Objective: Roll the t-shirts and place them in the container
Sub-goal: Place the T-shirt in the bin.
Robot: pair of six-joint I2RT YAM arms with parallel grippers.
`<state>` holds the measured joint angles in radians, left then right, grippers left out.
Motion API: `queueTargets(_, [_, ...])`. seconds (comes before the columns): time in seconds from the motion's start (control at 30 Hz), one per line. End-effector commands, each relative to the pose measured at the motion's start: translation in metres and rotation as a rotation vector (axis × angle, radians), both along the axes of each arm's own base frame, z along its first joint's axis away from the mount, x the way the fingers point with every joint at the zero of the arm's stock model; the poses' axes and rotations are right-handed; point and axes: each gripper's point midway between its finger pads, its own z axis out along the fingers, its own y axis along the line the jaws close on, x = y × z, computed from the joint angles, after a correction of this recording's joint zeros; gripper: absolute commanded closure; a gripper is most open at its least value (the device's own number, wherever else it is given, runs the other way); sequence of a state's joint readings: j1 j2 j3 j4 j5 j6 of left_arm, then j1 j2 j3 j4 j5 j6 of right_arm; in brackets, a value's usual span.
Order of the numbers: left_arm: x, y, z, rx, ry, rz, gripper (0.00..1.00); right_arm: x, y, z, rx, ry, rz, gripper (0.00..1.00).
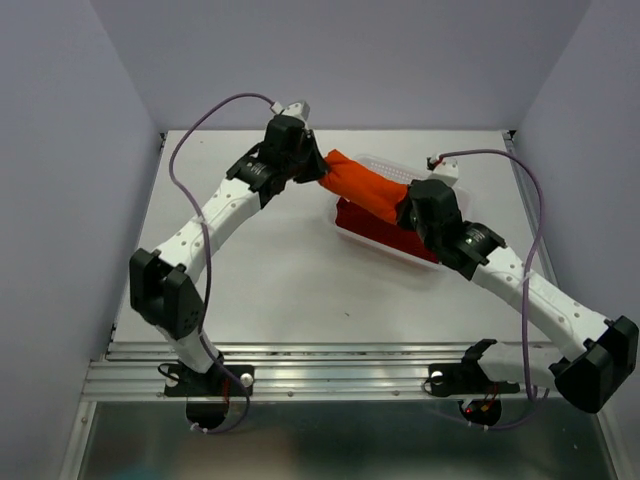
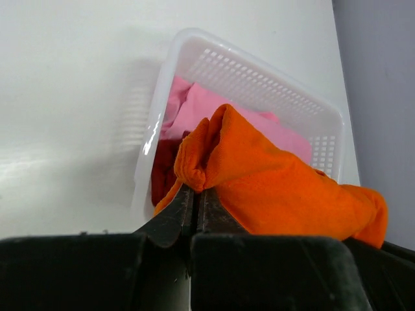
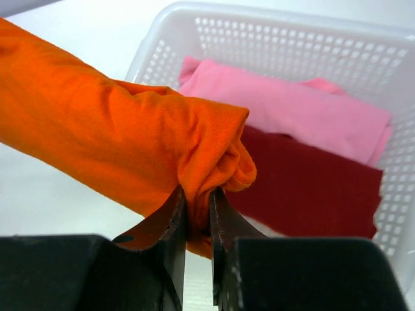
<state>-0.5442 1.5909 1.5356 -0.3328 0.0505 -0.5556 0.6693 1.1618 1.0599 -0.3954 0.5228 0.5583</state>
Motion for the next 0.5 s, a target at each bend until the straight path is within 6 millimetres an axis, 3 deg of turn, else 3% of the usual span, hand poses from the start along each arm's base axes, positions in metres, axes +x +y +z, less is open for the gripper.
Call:
queueTargets(0.0, [0.041, -0.031, 0.039, -0.039, -0.143, -0.081, 1.0, 0.025, -0.035, 0.021, -0.081, -0.05, -0.078, 0.99])
queueTargets(0.2, [0.081, -0.069, 0.033, -0.048, -0.153, -0.157, 1.0, 0.052, -0.077, -0.001, -0.112, -0.004, -0.17, 0.99])
queueTargets(0.3, [0.096, -0.089, 0.018, -0.042, -0.13, -0.203, 1.0, 0.06, -0.104, -0.019, -0.147, 0.036, -0.219, 0.99])
queueTargets(0.47, [0.11, -0.112, -0.018, -0.023, -0.094, -0.235, 1.0, 0.064, -0.13, -0.049, -0.153, 0.094, -0.243, 0.99])
